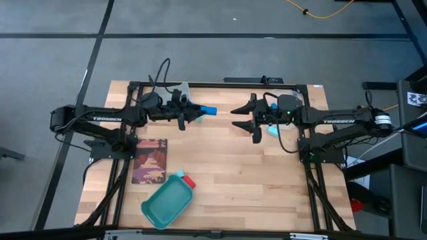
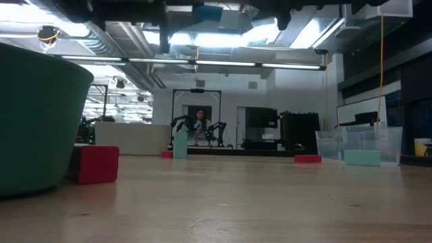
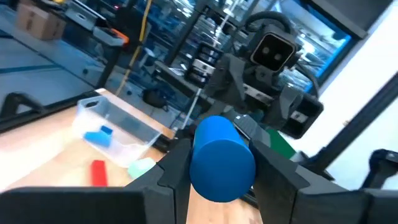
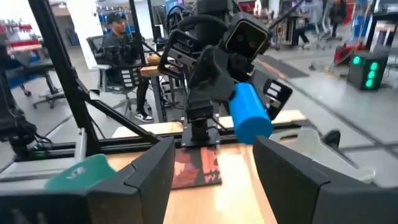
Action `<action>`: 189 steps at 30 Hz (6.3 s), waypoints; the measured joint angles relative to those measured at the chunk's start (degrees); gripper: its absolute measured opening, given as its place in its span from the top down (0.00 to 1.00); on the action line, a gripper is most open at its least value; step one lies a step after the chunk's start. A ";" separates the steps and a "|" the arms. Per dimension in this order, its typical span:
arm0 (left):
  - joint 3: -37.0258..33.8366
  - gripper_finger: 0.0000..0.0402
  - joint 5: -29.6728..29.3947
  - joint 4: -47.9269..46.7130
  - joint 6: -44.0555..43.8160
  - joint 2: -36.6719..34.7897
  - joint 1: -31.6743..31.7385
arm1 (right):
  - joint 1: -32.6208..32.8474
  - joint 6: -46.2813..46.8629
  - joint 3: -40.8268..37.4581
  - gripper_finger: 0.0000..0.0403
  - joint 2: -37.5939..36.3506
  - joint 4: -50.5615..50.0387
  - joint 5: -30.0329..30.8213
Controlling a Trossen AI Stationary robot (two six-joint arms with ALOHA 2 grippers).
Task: Sort & place blocks by color
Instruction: Put the blue block into the transparent bin, then put the top left light blue block into the gray bin
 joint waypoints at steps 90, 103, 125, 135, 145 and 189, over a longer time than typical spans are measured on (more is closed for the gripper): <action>7.92 0.48 10.03 -22.44 17.36 -6.70 7.20 | -1.76 -8.26 12.21 0.66 -6.64 -43.70 18.90; 6.79 0.48 0.57 -28.60 24.09 -17.31 7.24 | -1.40 9.40 -2.80 0.66 -32.35 -40.19 21.02; 2.30 0.48 -0.89 -21.97 21.00 -19.59 6.01 | -1.16 14.05 -9.23 0.66 -35.53 -25.00 14.41; 2.32 0.48 -1.85 -22.14 20.86 -19.57 6.01 | -2.17 26.83 6.30 0.66 -24.24 -55.86 38.80; 2.32 0.48 -1.86 -22.21 20.88 -19.54 6.03 | -15.45 39.97 11.38 0.66 -10.27 -86.78 37.77; 2.36 0.48 -3.46 -21.90 21.01 -19.52 6.03 | -32.90 49.47 -21.91 0.46 -10.31 -54.18 28.14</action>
